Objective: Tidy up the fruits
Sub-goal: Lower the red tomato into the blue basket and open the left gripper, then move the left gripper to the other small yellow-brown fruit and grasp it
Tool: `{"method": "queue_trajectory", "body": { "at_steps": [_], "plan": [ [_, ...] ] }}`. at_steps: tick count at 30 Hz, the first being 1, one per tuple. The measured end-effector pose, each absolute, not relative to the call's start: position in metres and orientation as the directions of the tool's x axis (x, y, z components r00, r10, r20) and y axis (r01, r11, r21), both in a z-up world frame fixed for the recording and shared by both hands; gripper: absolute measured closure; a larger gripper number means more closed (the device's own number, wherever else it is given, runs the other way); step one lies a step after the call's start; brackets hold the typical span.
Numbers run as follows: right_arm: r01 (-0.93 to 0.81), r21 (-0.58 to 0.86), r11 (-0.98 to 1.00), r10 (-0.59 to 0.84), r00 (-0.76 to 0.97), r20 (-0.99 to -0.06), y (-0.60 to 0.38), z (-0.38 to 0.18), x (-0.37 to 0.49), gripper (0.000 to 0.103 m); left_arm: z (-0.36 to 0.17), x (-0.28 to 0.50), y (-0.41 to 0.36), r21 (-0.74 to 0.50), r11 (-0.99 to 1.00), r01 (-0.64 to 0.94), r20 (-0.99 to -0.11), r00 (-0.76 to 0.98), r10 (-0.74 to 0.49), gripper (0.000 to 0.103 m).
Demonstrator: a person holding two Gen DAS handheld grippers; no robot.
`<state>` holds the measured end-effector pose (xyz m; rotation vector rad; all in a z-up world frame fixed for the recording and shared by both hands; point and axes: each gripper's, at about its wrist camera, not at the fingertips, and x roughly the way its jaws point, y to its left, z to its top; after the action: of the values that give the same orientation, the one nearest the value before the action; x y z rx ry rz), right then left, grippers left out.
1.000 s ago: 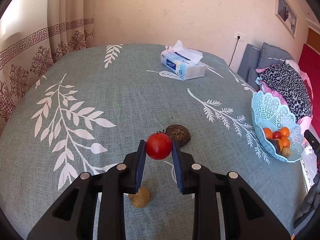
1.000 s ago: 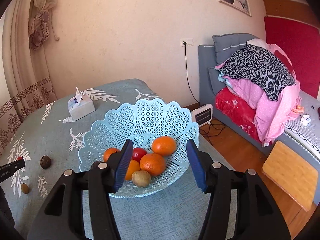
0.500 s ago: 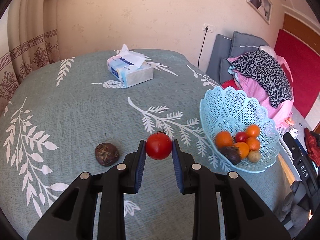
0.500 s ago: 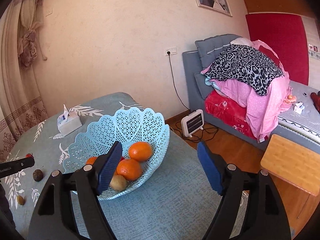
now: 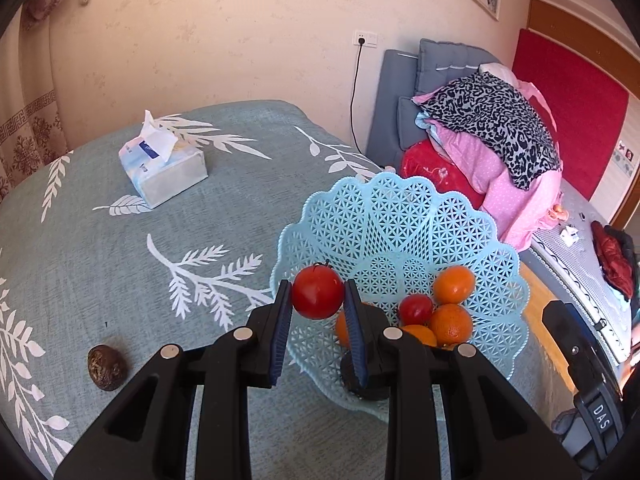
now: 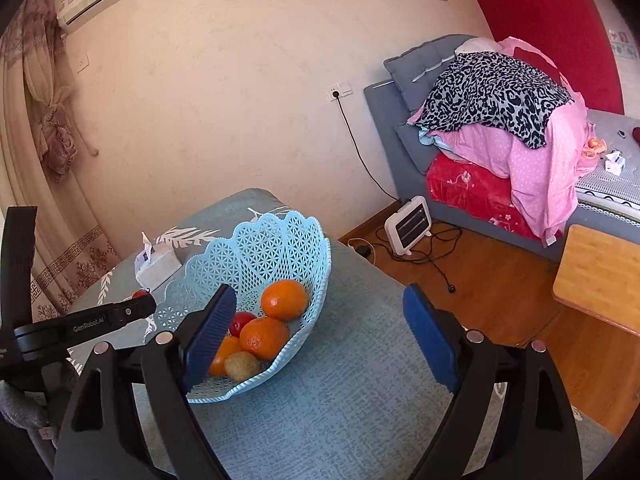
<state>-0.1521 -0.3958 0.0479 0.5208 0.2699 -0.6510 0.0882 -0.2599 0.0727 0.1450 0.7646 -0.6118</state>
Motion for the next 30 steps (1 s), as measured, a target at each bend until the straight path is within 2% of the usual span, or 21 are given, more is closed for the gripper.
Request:
{"method": "queue_trajectory", "body": {
  "at_steps": [2, 3, 5, 13, 17, 30],
  "plan": [
    [0.633, 0.376, 0.676, -0.502, 0.77, -0.394, -0.396, 0.048, -0.152, 0.016, 0.072, 0.09, -0.265, -0.102, 0.815, 0.57, -0.688, 0.551, -0.472, 0.072],
    [0.632, 0.378, 0.677, -0.501, 0.771, -0.393, -0.395, 0.048, -0.152, 0.016, 0.073, 0.091, -0.265, -0.109, 0.817, 0.566, -0.689, 0.549, -0.472, 0.052],
    [0.631, 0.381, 0.676, -0.499, 0.772, -0.393, -0.395, 0.048, -0.152, 0.016, 0.074, 0.093, -0.262, -0.126, 0.825, 0.551, -0.679, 0.558, -0.477, 0.026],
    [0.633, 0.378, 0.676, -0.5, 0.77, -0.396, -0.396, 0.048, -0.152, 0.016, 0.08, 0.1, -0.228, -0.137, 0.869, 0.475, -0.661, 0.61, -0.438, 0.026],
    [0.634, 0.376, 0.676, -0.5, 0.769, -0.397, -0.397, 0.048, -0.152, 0.016, 0.079, 0.104, -0.207, -0.147, 0.899, 0.413, -0.671, 0.626, -0.398, 0.012],
    [0.638, 0.362, 0.68, -0.504, 0.765, -0.402, -0.395, 0.047, -0.15, 0.016, 0.069, 0.094, -0.112, -0.161, 0.959, 0.235, -0.7, 0.658, -0.279, 0.01]
  ]
}}
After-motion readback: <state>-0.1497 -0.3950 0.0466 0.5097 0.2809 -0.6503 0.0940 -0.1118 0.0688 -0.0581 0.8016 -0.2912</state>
